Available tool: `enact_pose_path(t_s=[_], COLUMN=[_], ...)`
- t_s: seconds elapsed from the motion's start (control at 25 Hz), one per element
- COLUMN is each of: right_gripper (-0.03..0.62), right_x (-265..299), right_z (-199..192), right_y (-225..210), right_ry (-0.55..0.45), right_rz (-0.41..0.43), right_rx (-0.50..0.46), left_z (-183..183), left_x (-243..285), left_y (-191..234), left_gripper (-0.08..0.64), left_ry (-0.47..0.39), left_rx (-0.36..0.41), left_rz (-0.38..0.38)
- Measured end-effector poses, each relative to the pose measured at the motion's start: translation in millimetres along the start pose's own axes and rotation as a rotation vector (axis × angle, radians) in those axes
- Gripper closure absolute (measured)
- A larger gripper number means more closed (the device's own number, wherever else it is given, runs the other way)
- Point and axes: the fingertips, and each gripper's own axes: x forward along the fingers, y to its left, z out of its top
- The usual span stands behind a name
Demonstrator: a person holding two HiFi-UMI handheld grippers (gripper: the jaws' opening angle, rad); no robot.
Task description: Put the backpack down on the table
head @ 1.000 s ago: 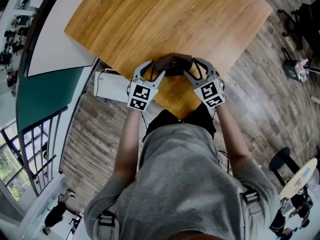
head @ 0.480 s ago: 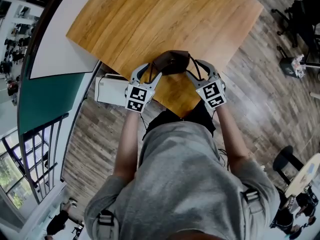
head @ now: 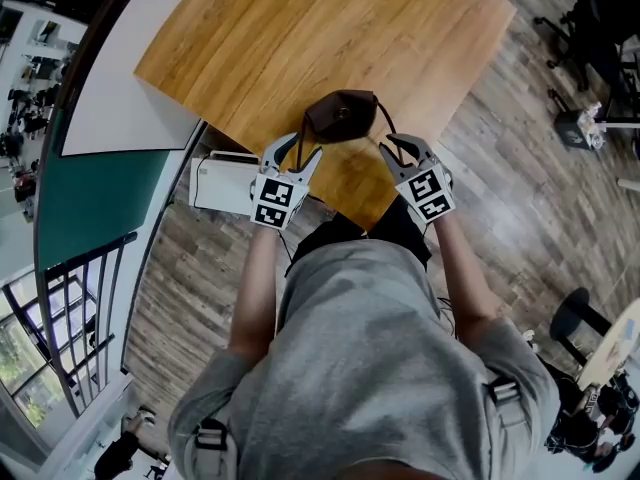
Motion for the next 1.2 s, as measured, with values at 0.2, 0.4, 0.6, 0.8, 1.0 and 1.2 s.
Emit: enact_pose_path(t_s=[0.2, 0.4, 0.6, 0.8, 1.0, 1.2], right_gripper=[0.588, 0.588, 0.589, 0.589, 0.591, 0.591], right_x=[-17.7, -24.0, -28.6, -33.6, -33.5, -33.5], right_z=[1.5, -1.3, 0.8, 1.1, 1.5, 0.4], right_y=[0.6, 13.2, 18.4, 17.3, 21.5, 18.2], right_ry=[-0.031, -0.034, -0.034, -0.041, -0.047, -0.043], right_rz=[-0.057, -0.048, -0.04, -0.037, -0.035, -0.034], right_rx=[0.001, -0.009, -0.023, -0.027, -0.027, -0.035], left_z=[-0.6, -1.3, -3.3, -0.9, -5.0, -4.0], left_x=[-11.3, -19.2, -23.1, -25.6, -24.5, -19.5], left_y=[-12.5, -28.6, -34.8, -41.0, -43.7, -41.9], left_gripper=[0.393, 0.47, 0.518, 0.537, 0.538, 0.538], left_ry=[-0.038, -0.076, -0.065, -0.072, -0.058, -0.049], left_rx=[-0.049, -0.087, -0.065, -0.066, -0.044, -0.035], left_rz=[-0.011, -0.052, -0.057, -0.078, -0.083, -0.079])
